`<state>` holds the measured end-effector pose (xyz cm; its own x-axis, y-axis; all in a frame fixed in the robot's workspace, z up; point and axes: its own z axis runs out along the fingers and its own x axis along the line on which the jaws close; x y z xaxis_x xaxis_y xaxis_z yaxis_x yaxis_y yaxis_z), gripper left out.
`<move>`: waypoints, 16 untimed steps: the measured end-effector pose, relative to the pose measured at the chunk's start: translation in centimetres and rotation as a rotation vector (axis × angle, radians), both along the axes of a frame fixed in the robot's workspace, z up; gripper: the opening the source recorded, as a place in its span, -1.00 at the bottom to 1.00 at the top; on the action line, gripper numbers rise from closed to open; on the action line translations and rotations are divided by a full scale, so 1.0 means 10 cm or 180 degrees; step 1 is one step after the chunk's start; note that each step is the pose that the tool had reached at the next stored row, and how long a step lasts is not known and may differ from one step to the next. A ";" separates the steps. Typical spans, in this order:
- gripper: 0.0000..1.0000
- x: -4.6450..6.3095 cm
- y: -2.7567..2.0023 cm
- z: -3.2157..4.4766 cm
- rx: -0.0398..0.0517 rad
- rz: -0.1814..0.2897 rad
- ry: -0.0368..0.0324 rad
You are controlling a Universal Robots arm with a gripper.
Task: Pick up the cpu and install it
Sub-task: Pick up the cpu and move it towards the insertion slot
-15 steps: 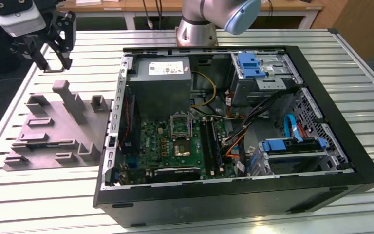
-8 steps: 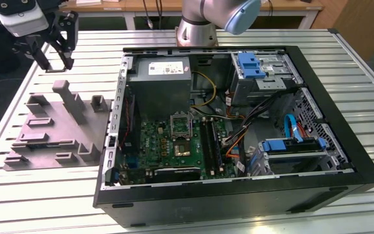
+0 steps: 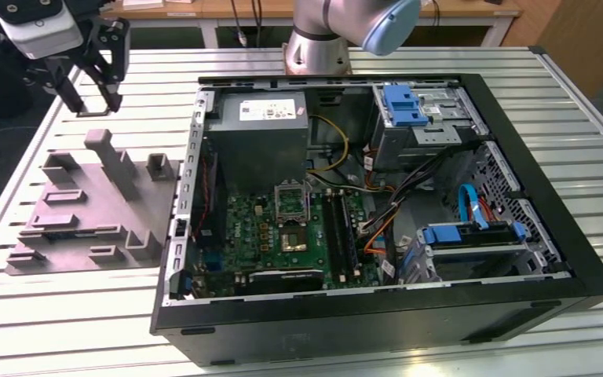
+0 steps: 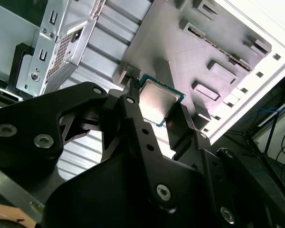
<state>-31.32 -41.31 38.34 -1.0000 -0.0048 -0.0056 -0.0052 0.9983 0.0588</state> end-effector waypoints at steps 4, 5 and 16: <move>-0.06 0.03 0.000 -0.001 0.0000 0.0000 0.0000; -0.06 0.03 0.000 -0.001 0.0000 0.0000 0.0000; -0.06 0.08 0.000 -0.002 -0.0001 0.0000 0.0000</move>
